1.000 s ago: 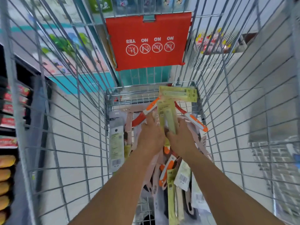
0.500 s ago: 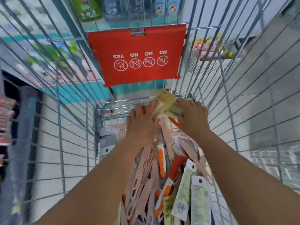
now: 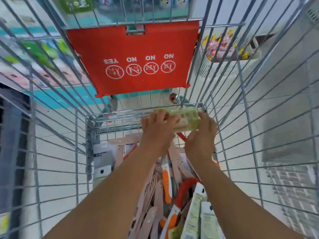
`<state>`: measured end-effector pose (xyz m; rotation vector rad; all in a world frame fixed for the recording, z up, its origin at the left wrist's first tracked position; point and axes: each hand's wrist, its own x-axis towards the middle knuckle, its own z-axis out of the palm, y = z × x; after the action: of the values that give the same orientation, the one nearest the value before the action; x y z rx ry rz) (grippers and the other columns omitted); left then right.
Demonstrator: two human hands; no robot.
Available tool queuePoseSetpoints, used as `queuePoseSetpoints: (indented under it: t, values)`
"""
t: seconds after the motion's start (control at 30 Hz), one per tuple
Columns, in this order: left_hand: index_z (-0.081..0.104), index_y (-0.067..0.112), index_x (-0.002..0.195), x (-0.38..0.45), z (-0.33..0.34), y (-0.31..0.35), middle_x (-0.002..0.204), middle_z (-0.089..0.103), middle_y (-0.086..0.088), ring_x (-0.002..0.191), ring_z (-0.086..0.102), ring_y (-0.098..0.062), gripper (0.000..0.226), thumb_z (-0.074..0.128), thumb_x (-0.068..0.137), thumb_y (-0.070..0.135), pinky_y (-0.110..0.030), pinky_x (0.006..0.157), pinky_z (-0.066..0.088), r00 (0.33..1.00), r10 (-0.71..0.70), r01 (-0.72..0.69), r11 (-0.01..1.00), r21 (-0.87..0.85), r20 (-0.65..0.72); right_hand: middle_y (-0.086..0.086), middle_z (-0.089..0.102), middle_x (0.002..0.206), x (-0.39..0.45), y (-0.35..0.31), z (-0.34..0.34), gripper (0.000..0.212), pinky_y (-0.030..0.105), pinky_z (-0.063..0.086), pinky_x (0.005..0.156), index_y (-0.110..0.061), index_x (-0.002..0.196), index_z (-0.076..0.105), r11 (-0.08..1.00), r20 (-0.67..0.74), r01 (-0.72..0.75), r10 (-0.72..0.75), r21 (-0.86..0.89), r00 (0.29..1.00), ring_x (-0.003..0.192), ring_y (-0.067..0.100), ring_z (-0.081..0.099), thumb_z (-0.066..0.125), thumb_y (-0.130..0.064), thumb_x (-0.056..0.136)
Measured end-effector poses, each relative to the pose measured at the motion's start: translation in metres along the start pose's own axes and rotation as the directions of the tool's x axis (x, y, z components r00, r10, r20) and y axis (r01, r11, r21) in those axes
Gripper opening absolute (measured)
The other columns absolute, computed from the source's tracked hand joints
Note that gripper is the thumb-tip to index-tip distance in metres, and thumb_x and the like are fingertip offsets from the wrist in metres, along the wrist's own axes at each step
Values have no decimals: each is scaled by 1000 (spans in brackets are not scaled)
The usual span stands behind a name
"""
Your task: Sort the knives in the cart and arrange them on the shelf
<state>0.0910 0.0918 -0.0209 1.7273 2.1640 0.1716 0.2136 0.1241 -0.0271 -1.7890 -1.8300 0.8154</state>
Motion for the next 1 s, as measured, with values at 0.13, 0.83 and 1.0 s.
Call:
queuePoseSetpoints:
  t: [0.13,0.83,1.0]
  values:
    - [53,24,118,26,5,9,129,41,-2,129,30,-25,25,53,93,25,-46,107,22,990,82,-94,990,-107,-112,6,32,147,7,6,6,70,36,29,114,-16,139,43,988,-53,111,-117,-106,992,136,21,28,51,12,76]
    - [-2,18,151,-6,24,9,156,8,-2,132,36,-24,78,48,93,6,-41,104,41,974,-204,226,880,-419,99,-1,-8,161,18,9,2,69,41,-2,118,-25,152,-2,828,426,265,-35,-494,904,147,20,-12,41,-36,99]
    - [3,22,152,-42,24,-10,160,4,-2,145,16,-25,77,50,93,6,-41,116,26,952,-295,307,902,-305,86,2,7,160,-9,2,0,68,41,3,118,-19,152,12,865,365,318,-172,-388,915,148,22,2,48,-27,95]
